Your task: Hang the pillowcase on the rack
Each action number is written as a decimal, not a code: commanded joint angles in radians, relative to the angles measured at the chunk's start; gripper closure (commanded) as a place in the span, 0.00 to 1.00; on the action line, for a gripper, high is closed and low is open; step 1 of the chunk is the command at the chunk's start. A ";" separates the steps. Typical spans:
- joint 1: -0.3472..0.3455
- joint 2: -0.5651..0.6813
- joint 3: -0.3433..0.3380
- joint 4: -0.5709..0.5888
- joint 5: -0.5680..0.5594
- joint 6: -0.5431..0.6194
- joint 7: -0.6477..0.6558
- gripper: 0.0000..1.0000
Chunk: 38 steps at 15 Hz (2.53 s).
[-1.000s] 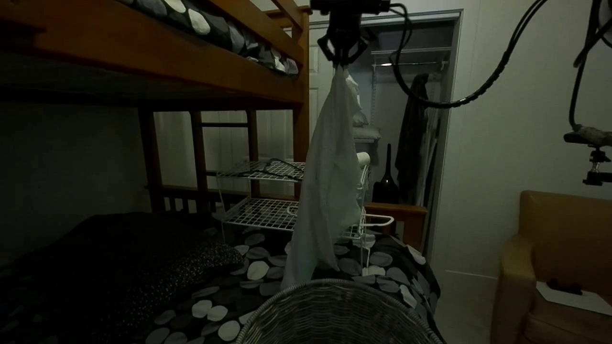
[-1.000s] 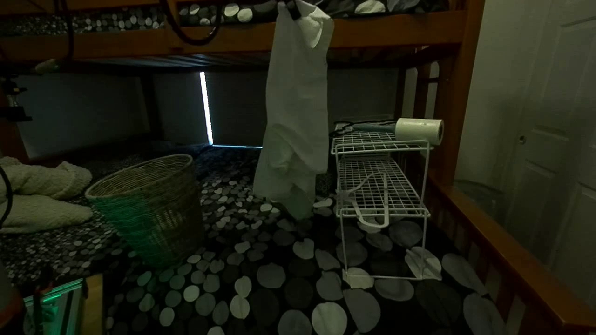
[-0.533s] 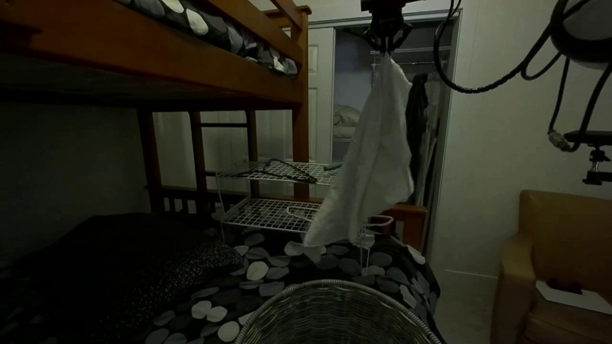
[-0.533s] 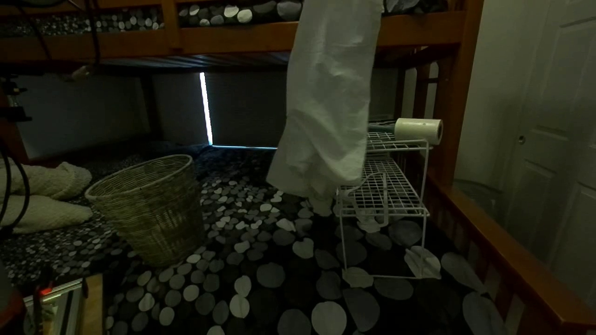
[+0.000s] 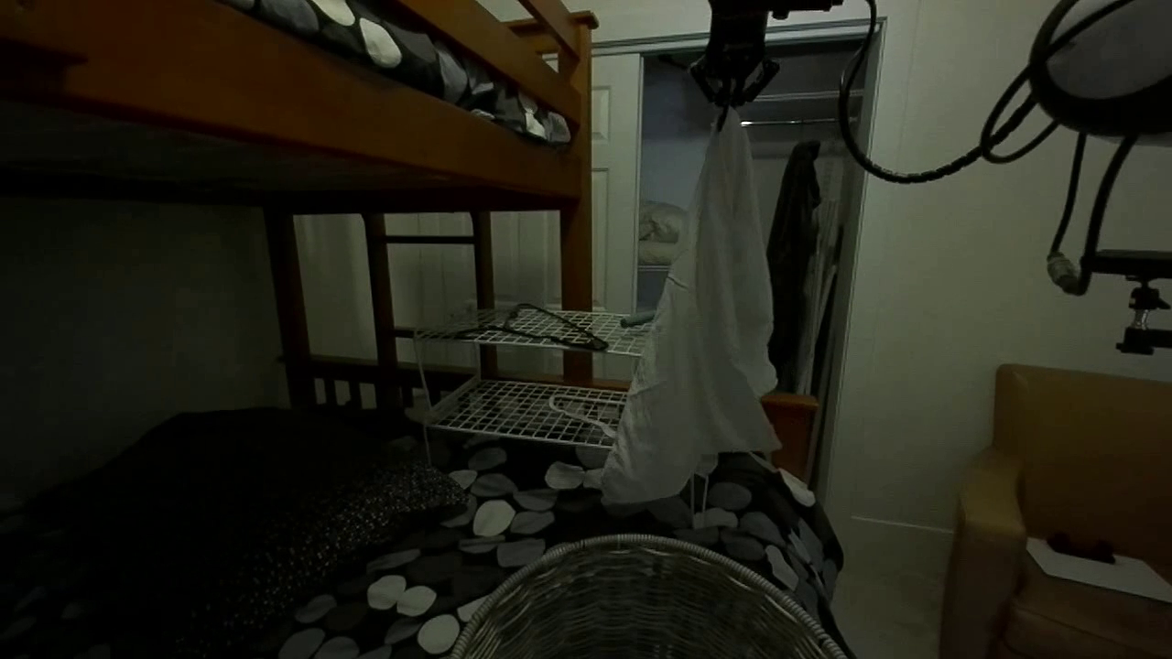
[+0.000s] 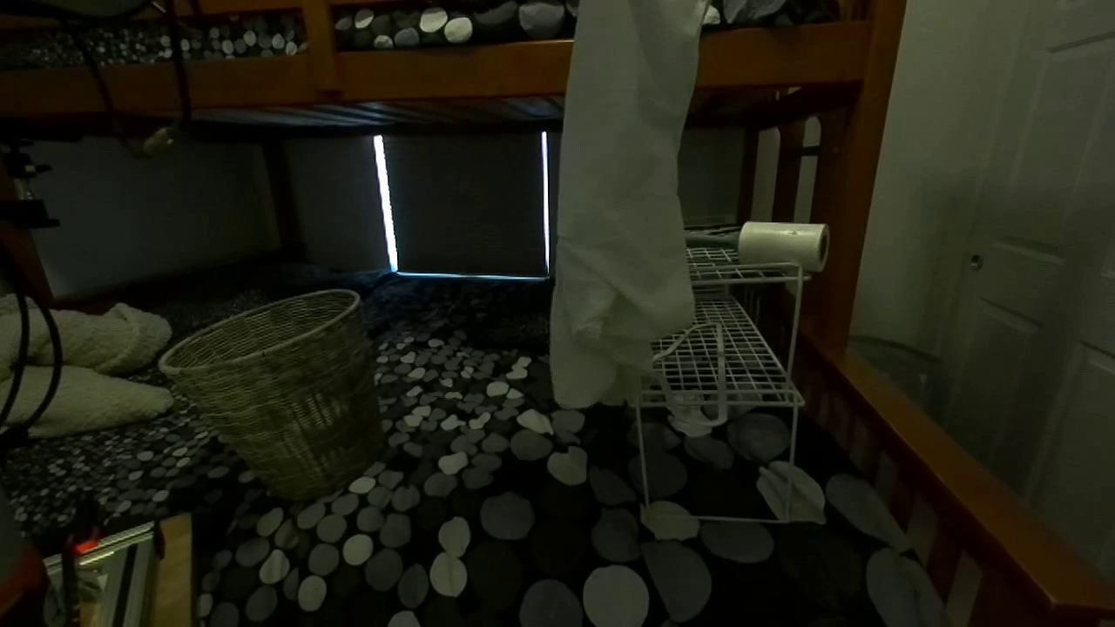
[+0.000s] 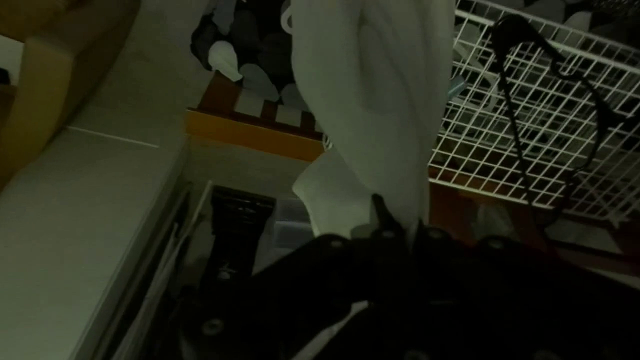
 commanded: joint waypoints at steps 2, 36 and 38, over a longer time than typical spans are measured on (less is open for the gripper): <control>-0.169 0.146 0.032 0.198 0.277 -0.075 -0.176 0.99; -0.187 0.419 0.022 0.294 0.292 0.866 0.065 0.99; -0.190 0.440 -0.033 0.288 0.240 0.917 0.155 0.99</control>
